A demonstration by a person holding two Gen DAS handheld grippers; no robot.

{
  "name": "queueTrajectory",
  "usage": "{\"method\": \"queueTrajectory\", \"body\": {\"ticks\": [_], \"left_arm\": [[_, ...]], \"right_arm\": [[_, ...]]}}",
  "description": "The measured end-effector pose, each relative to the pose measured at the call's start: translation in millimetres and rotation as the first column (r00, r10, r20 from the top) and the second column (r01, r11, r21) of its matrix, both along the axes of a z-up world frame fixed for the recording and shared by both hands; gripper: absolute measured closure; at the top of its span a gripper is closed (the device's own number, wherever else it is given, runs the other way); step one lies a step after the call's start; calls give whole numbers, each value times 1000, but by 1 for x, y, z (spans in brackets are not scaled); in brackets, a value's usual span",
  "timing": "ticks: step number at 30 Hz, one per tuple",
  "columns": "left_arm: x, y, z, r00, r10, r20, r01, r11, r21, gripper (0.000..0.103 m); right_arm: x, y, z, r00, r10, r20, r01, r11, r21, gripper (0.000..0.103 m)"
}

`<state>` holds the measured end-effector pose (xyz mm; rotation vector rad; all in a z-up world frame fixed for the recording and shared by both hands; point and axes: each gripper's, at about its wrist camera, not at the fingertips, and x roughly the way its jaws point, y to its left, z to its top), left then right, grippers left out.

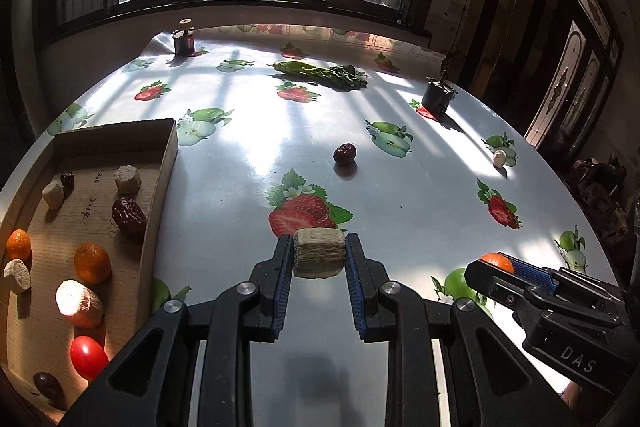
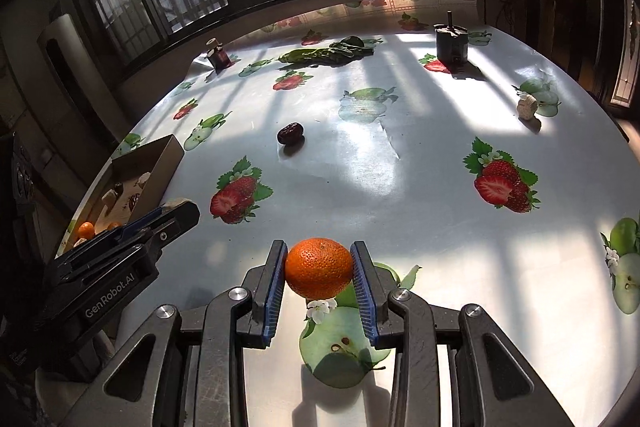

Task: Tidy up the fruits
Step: 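Carry the held cube and orange over the box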

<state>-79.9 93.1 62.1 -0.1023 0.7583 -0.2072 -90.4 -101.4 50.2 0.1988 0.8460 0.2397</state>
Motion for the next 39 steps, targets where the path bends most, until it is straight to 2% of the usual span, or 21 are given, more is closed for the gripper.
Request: {"method": "queueTrajectory", "body": {"ticks": [5, 18, 24, 30, 34, 39], "left_arm": [[-13, 28, 7, 999, 50, -2, -50, 999, -9, 78], [-23, 107, 8, 987, 163, -10, -163, 981, -104, 78], [-28, 165, 5, 965, 261, -22, -261, 953, -152, 78], [-36, 215, -1, 932, 362, -38, -363, 919, -155, 78], [-36, 230, -9, 922, 384, -55, -388, 908, -161, 78], [-32, 228, -13, 930, 362, -60, -367, 915, -168, 78]], "right_arm": [[-10, 31, 1, 999, 42, 4, -42, 999, -2, 68], [-11, 100, -2, 991, 132, -24, -134, 989, -65, 68], [-8, 140, -1, 979, 203, -28, -205, 975, -87, 68], [-9, 176, 5, 958, 286, -15, -286, 954, -93, 68], [-11, 199, 9, 941, 339, -2, -338, 935, -107, 68], [-11, 224, 7, 923, 385, -2, -382, 913, -141, 68]]}}
